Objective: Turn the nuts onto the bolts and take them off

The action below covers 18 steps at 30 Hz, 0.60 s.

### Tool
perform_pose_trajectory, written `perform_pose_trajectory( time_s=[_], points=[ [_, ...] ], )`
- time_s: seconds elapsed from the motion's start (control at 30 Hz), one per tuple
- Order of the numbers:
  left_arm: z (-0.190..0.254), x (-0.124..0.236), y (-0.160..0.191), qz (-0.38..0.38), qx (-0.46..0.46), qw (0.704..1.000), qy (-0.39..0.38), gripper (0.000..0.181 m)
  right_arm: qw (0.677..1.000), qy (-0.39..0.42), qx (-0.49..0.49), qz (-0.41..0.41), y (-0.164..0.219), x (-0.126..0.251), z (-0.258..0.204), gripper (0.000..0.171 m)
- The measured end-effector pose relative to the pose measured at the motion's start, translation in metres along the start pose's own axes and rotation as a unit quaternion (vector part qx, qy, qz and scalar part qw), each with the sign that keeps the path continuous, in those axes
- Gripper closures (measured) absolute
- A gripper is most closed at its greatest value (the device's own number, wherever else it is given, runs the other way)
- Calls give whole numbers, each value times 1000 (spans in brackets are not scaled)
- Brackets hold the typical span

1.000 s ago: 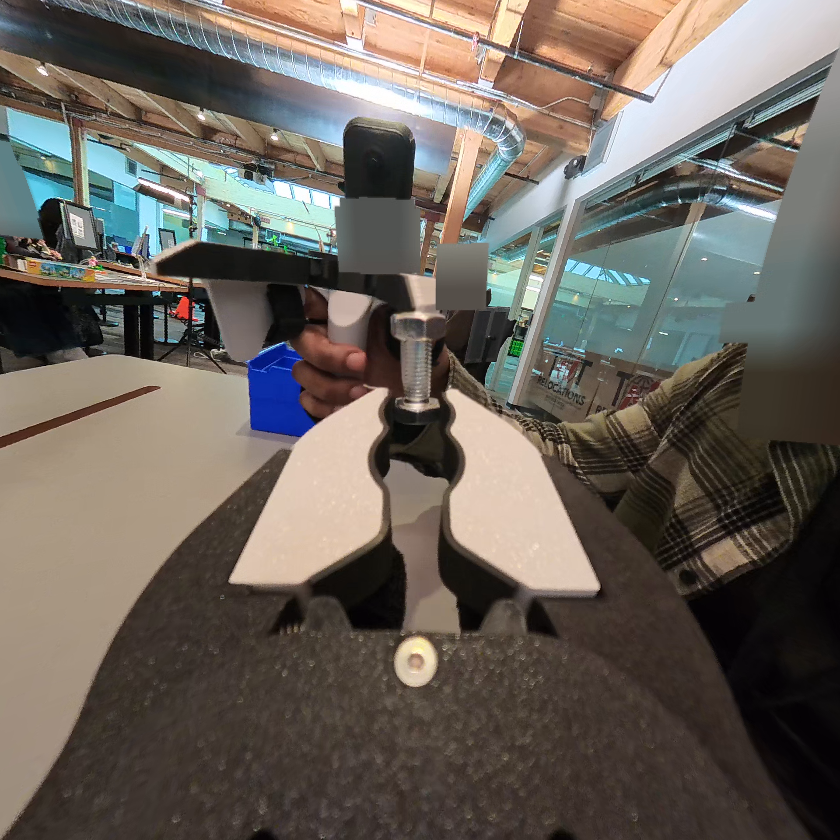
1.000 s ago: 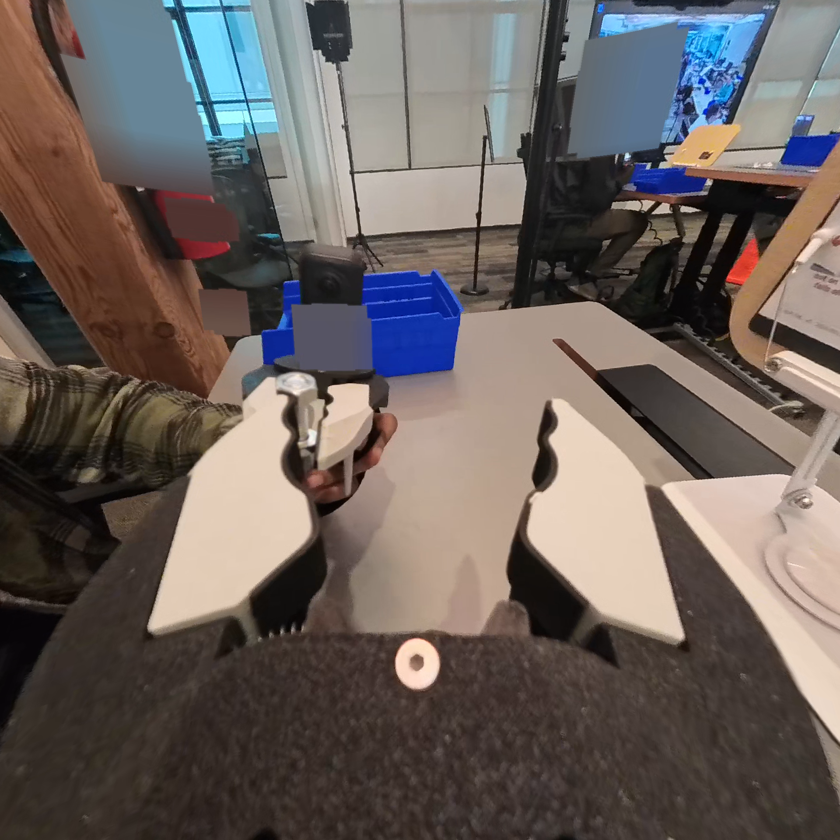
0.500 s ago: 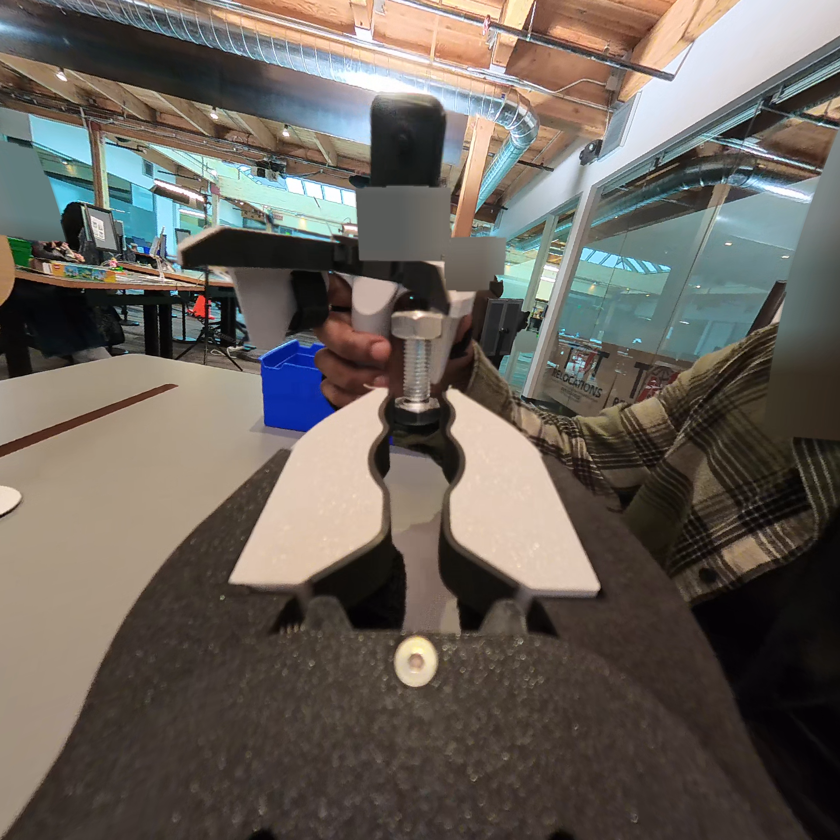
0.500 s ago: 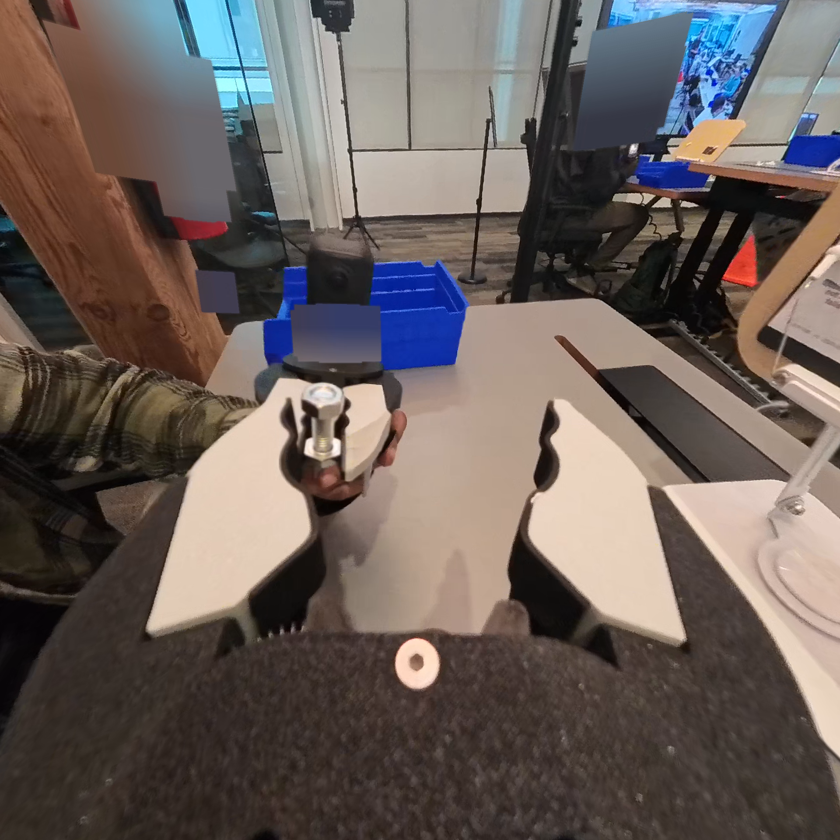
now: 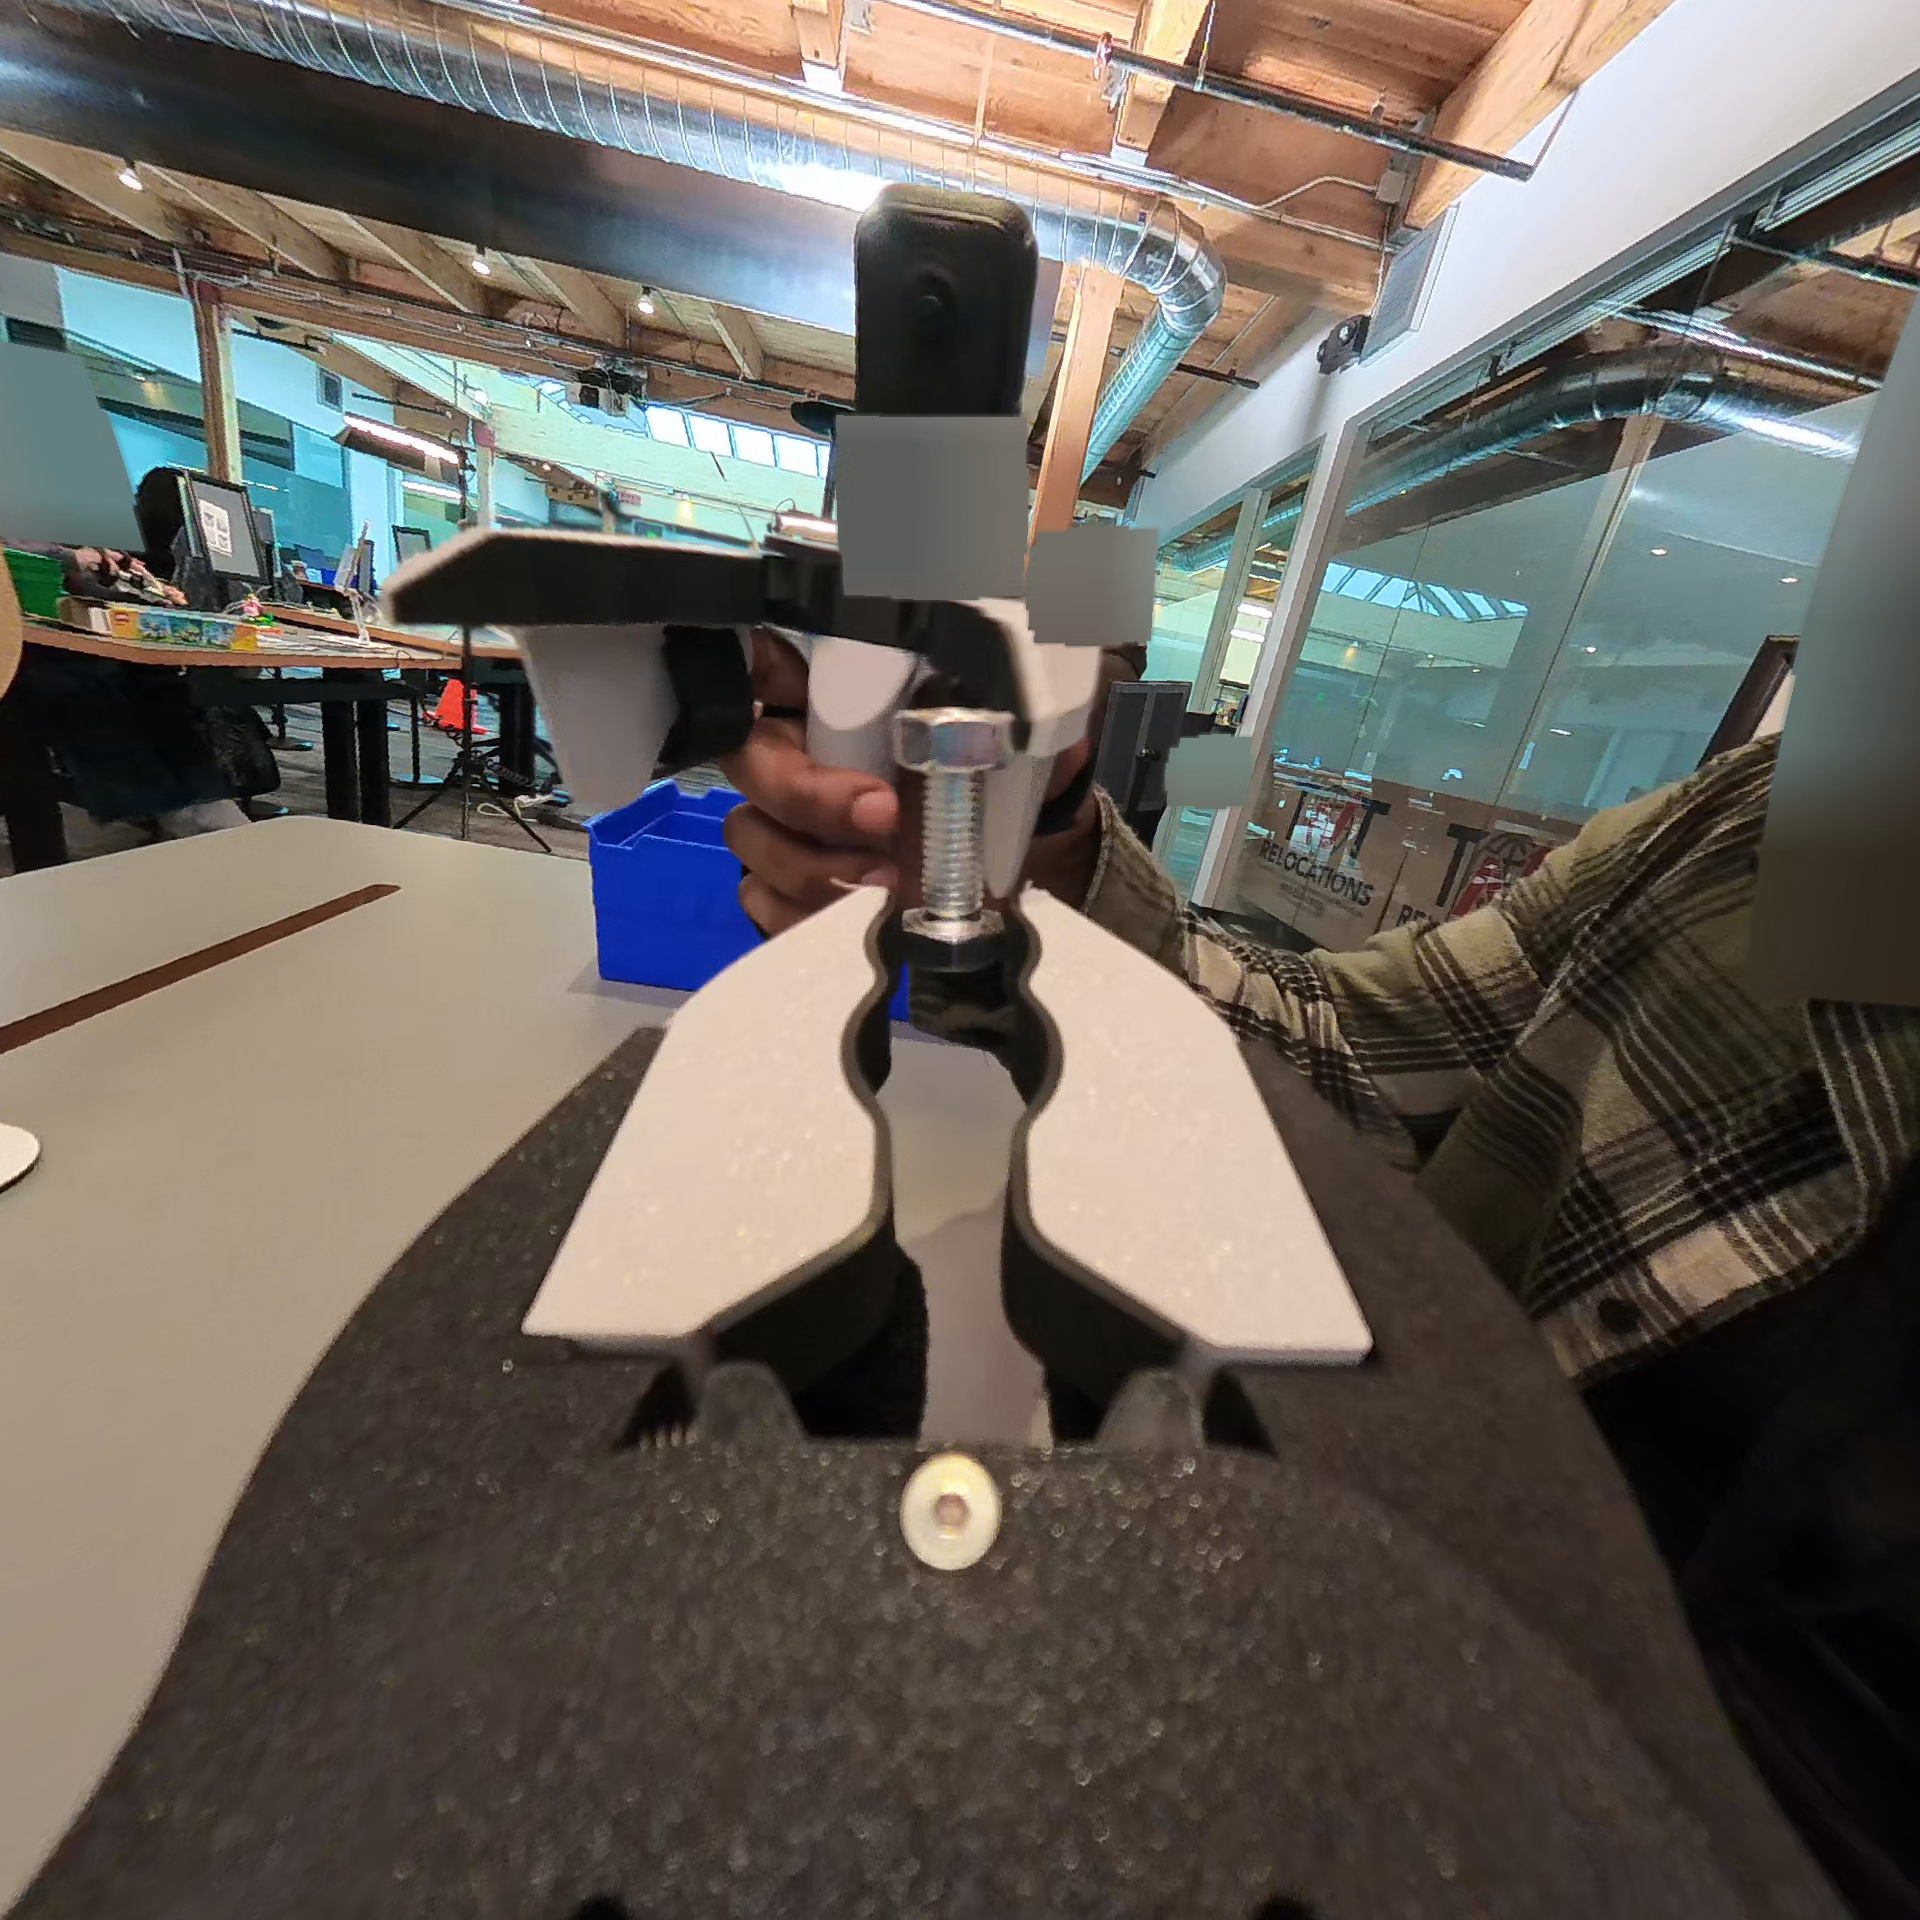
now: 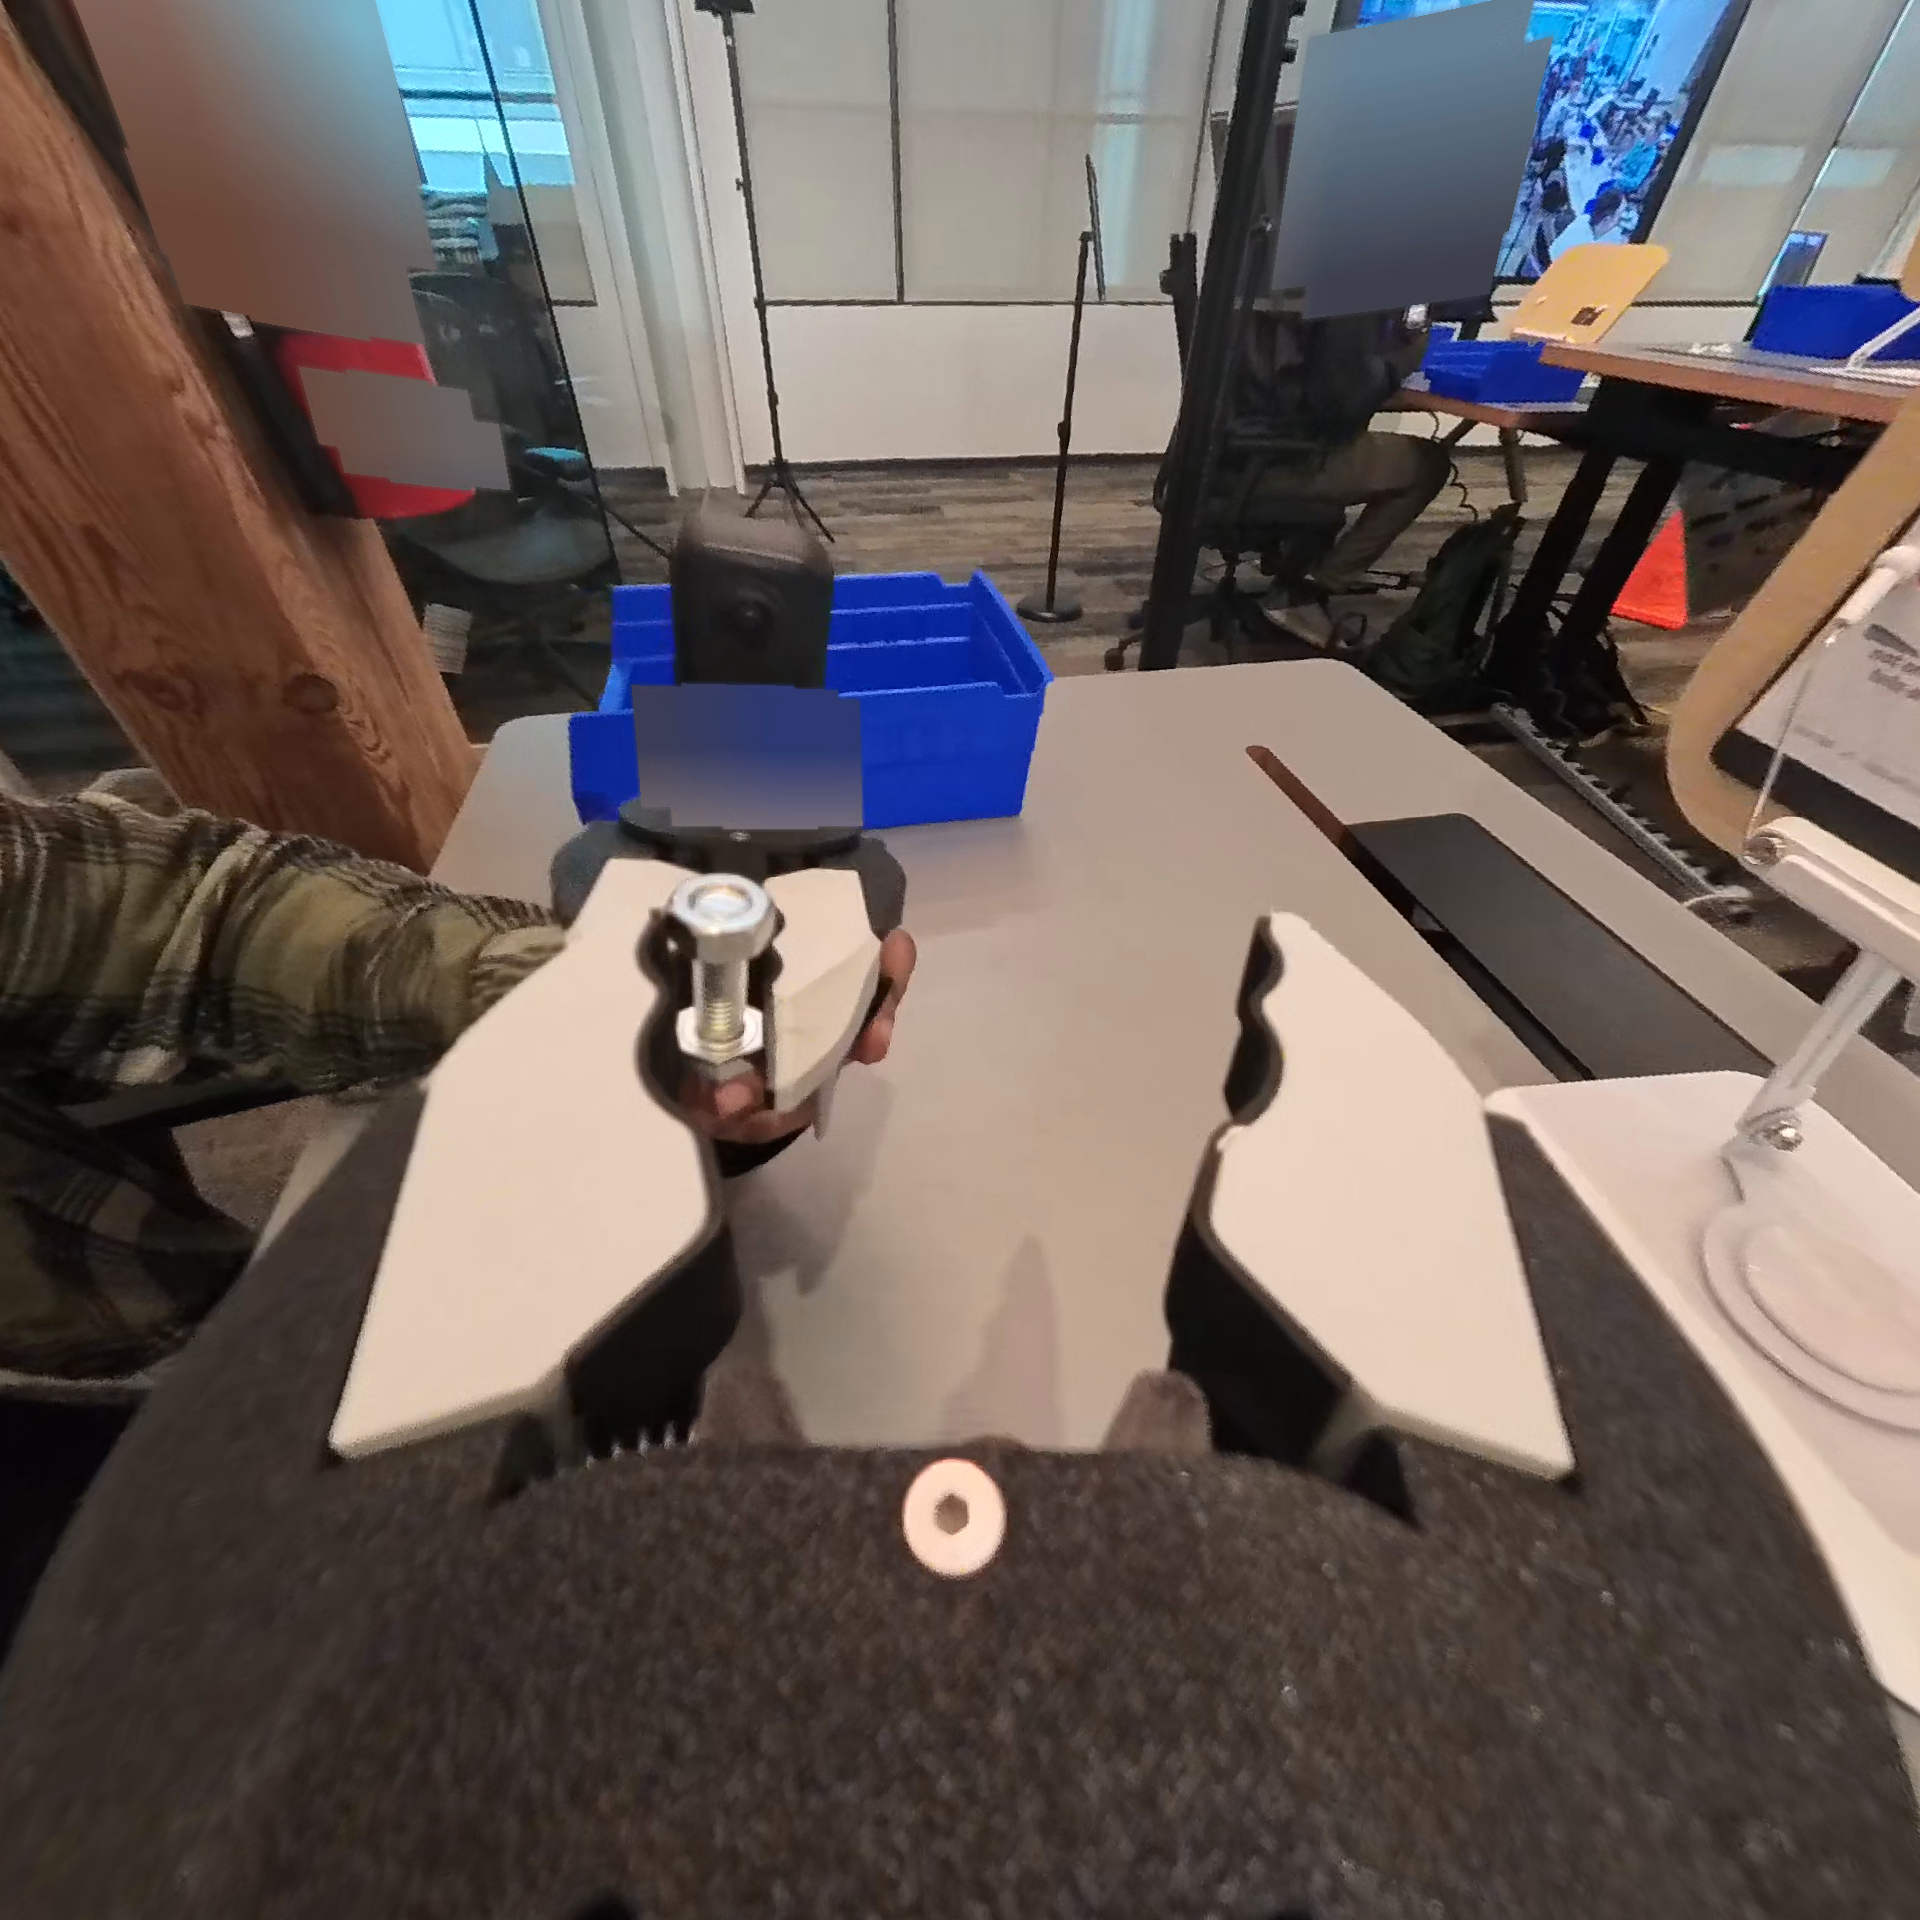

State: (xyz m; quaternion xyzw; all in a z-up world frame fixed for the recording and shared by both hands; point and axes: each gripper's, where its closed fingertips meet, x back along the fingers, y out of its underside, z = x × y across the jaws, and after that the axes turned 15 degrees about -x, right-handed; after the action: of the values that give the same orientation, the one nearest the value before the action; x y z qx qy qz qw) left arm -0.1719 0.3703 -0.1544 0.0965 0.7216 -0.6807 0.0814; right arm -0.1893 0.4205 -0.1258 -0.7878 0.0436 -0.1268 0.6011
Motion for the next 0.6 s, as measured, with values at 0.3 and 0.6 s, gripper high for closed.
perform_pose_trajectory(
  time_s=[0.3, 0.6],
  points=[
    [-2, 1, 1, -3, -5, 1000, -7, 163, 1000, -2, -9, 5, -3, 4, 1, 67],
    [-2, 1, 0, 1, -2, 1000, -6, 163, 1000, 14, -8, 1, -2, 8, 9, 68]
  ],
)
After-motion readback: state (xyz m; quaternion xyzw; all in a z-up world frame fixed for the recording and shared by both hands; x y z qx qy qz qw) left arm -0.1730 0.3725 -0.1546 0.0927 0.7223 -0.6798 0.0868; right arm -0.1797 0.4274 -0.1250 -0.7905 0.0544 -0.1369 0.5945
